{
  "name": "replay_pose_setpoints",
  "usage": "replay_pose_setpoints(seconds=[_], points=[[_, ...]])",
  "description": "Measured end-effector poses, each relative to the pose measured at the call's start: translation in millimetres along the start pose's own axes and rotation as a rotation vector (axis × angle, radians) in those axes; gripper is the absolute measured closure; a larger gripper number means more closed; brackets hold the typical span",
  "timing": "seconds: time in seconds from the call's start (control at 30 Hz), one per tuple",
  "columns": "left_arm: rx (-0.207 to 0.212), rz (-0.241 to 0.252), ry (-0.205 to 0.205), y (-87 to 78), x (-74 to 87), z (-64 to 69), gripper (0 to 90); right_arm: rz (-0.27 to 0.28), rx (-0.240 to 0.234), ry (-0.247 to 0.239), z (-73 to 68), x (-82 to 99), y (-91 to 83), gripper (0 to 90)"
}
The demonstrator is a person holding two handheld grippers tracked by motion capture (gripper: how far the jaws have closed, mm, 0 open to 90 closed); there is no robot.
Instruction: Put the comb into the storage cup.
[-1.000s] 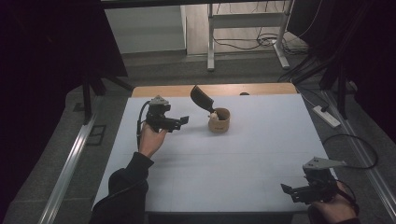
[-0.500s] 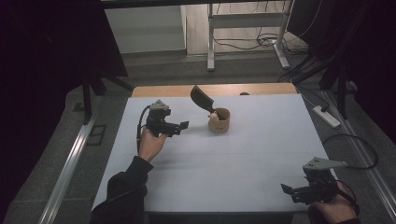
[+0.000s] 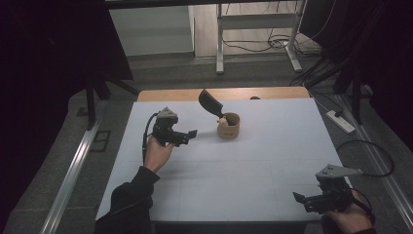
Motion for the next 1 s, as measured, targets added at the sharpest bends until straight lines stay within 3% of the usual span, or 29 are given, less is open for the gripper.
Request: replay_pose_setpoints(seconds=[1.0], points=[[0.008, -0.013, 0.001, -17.8, 16.1, 12.2, 0.0, -0.004, 0.002, -0.004, -1.0, -0.2, 0.2, 0.0]])
Point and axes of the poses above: each handheld gripper's, and its own axes: y roughly forward along the jaws, x roughly out of its underside, z roughly to its right, the point moved 1 cm from there along y, roughly forward along the jaws, and after that the axes turned 1 degree about -z, right-handed, at the moved point
